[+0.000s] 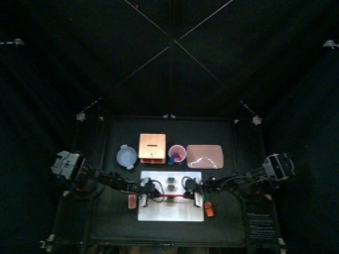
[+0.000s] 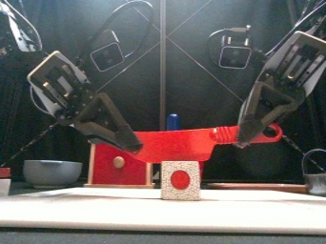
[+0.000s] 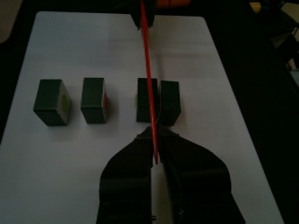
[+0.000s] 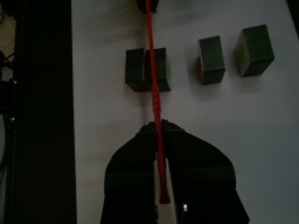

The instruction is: Cut sushi roll

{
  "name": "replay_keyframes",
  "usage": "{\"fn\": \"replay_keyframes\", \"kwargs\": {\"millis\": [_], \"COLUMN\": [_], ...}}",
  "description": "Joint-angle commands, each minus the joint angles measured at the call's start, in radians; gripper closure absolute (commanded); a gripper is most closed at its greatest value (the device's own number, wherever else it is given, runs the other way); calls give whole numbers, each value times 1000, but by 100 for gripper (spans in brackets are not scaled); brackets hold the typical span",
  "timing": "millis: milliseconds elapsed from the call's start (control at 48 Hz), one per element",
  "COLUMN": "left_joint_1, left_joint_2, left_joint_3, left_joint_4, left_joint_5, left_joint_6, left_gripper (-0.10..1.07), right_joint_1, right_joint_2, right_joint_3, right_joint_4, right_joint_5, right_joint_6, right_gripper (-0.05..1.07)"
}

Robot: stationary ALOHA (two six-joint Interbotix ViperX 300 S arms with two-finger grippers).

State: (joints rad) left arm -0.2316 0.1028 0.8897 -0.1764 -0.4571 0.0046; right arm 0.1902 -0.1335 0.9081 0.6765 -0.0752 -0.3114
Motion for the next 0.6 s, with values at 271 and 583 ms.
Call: {"fn": "replay_keyframes", "kwargs": {"millis": [271, 583], "left_joint_1": [-9, -12], "left_joint_2": [-14, -28], "left_joint_3": [-6, -5], "left_joint_4": [-2, -3], "left_joint_5": [2, 2], "left_joint_6": [2, 2], "left_gripper": [53, 53], "right_joint_1": [31, 63], "right_joint_2": [-29, 2], "right_joint_3": [-15, -20], "right_joint_4": [25, 54], "right_joint_5": [-2, -5], "right_joint_6": [0, 0], "right_gripper": [91, 91]}}
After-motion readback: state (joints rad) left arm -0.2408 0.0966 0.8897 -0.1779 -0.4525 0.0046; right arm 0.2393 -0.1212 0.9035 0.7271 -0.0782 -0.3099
